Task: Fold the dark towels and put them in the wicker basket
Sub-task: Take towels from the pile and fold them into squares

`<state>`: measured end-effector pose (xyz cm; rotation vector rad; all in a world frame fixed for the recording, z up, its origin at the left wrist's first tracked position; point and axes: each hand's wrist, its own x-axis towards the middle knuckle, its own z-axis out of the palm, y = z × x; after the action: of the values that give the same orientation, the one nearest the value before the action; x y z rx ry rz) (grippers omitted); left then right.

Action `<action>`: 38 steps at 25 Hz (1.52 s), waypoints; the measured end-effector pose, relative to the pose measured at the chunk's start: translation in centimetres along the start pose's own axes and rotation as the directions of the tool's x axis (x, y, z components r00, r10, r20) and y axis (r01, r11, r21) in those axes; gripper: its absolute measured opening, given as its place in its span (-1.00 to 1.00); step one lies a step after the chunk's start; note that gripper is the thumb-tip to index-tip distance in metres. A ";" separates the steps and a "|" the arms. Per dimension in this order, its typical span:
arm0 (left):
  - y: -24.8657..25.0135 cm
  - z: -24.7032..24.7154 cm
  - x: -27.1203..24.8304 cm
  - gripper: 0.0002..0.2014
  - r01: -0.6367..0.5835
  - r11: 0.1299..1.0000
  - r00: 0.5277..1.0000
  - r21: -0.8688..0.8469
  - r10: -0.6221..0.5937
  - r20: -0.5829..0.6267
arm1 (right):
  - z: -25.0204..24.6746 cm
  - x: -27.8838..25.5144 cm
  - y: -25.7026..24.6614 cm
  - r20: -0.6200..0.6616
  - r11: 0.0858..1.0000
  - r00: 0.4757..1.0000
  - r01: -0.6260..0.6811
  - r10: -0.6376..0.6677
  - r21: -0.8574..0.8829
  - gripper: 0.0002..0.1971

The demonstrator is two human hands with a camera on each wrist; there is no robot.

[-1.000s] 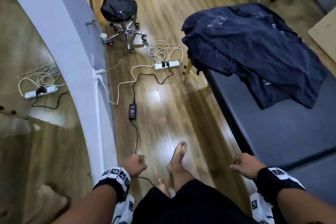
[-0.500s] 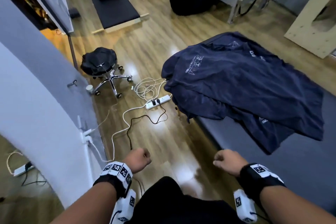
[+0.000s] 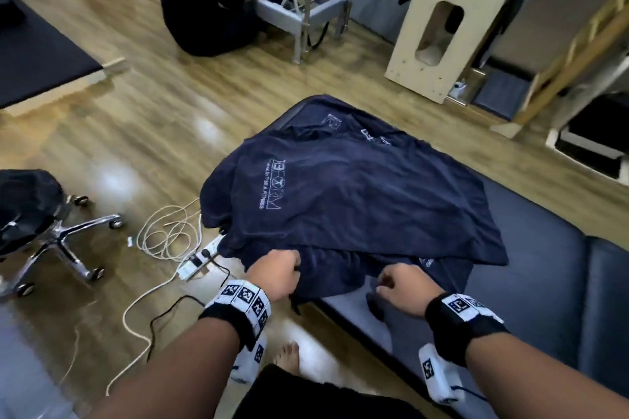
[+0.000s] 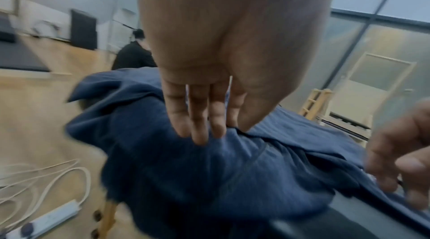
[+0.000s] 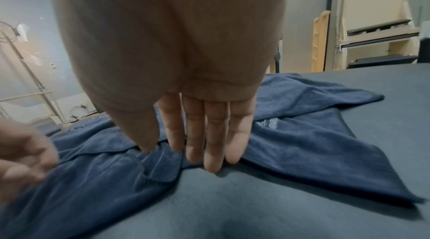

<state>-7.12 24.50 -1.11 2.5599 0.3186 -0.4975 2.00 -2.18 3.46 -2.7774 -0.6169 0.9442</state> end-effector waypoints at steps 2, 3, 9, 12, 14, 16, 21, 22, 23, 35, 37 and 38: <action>0.1 -1.4 3.1 -0.73 -0.064 0.997 0.998 0.050 0.065 -0.018 | -0.7 1.1 -1.6 -0.021 1.000 1.000 -0.014 0.015 0.025 -0.78; 0.0 -1.9 4.4 -0.70 -0.083 0.994 0.996 0.076 0.084 -0.015 | -1.0 1.7 -2.4 -0.031 0.999 0.999 -0.011 0.012 0.043 -0.78; -0.6 -3.3 7.9 -0.69 -0.179 0.890 0.984 0.419 0.163 0.075 | -2.0 5.1 -5.5 -0.017 0.994 1.000 0.018 -0.016 0.111 -0.76; 0.2 -4.7 8.3 -0.78 -0.237 0.870 0.971 0.432 0.220 0.090 | -2.9 6.3 -6.2 -0.028 0.992 0.999 0.043 -0.040 0.116 -0.72; 1.2 -5.8 8.3 -0.79 -0.285 0.888 0.958 0.361 0.278 0.074 | -3.2 7.0 -7.3 -0.082 0.991 0.992 0.100 -0.093 0.092 -0.56; 2.3 -6.8 8.2 -0.81 -0.377 0.888 0.925 0.263 0.377 0.050 | -3.5 7.9 -8.7 -0.130 0.985 0.978 0.169 -0.166 0.016 -0.48; 3.1 -9.1 8.3 -0.87 -0.391 0.898 0.920 0.199 0.384 0.074 | -6.0 8.5 -10.1 -0.198 0.993 0.976 0.078 -0.093 -0.084 -0.80; 2.9 -9.3 8.3 -0.88 -0.369 0.888 0.929 0.274 0.364 0.070 | -6.4 8.0 -9.6 -0.220 0.997 0.973 0.055 -0.066 -0.057 -0.81; 2.5 -9.4 8.4 -0.87 -0.337 0.882 0.939 0.329 0.341 0.046 | -6.5 7.5 -9.0 -0.234 0.999 0.972 0.028 -0.032 -0.021 -0.80; 14.7 -7.1 8.8 -0.82 -0.534 0.838 0.835 -0.109 0.543 0.083 | -3.9 -5.1 6.0 -0.319 0.823 0.761 -0.490 0.565 0.287 -0.78; 18.3 -5.4 8.1 -0.82 -0.616 0.782 0.774 -0.096 0.623 0.114 | -3.3 -5.9 5.8 -0.413 0.893 0.803 -0.308 0.430 0.329 -0.63; 20.5 -4.4 7.4 -0.82 -0.659 0.749 0.740 -0.075 0.663 0.115 | -3.3 -6.7 5.8 -0.456 0.910 0.817 -0.185 0.352 0.372 -0.52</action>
<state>7.32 10.43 8.35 2.3727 -0.6269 -0.3738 1.17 -10.29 8.20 -2.6804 0.0209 0.2528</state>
